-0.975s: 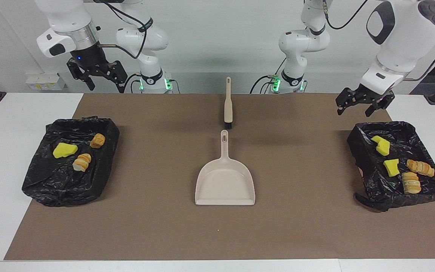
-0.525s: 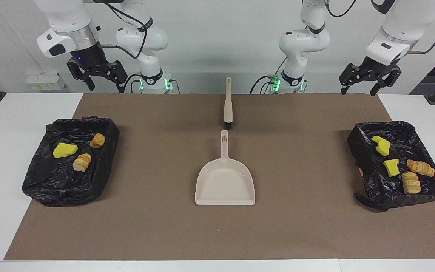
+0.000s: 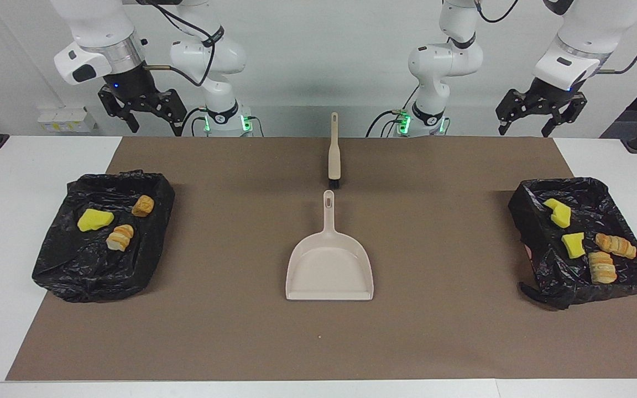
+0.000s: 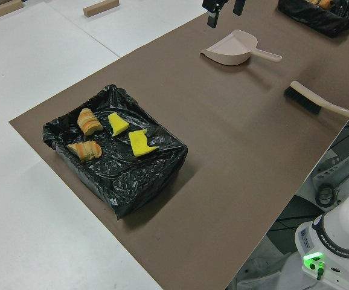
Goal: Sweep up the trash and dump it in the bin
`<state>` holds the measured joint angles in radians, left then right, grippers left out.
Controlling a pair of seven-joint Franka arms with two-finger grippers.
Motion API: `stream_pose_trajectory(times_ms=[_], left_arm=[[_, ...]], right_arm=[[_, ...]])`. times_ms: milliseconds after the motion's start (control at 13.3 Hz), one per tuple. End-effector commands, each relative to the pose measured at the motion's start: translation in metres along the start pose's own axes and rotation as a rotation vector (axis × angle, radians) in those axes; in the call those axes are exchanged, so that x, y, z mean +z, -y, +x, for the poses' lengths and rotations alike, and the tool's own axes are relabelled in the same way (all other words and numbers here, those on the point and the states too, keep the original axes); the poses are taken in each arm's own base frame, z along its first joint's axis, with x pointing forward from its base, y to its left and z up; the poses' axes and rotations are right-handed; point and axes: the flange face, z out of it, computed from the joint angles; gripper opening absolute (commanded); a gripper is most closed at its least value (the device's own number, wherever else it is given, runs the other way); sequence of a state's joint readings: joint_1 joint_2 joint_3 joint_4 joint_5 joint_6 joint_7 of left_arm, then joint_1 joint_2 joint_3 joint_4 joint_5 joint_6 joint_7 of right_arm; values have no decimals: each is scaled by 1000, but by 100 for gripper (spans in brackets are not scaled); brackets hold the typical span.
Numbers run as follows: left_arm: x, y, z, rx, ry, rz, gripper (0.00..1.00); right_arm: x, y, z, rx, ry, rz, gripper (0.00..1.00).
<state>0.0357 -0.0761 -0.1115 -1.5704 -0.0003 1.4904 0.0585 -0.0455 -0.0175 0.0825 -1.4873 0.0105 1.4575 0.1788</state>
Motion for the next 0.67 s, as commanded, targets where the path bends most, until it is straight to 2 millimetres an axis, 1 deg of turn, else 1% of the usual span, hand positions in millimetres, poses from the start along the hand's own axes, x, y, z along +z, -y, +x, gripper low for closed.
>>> stream_pose_trajectory(times_ms=[0, 150, 600], left_arm=[[4, 1, -4, -45, -2, 1, 100], [5, -1, -3, -88, -4, 1, 100], [6, -8, -6, -73, 17, 1, 100]], right_arm=[[0, -3, -4, -14, -5, 15, 100], [0, -3, -4, -13, -5, 15, 100], [-1, -3, -5, -13, -7, 15, 100]])
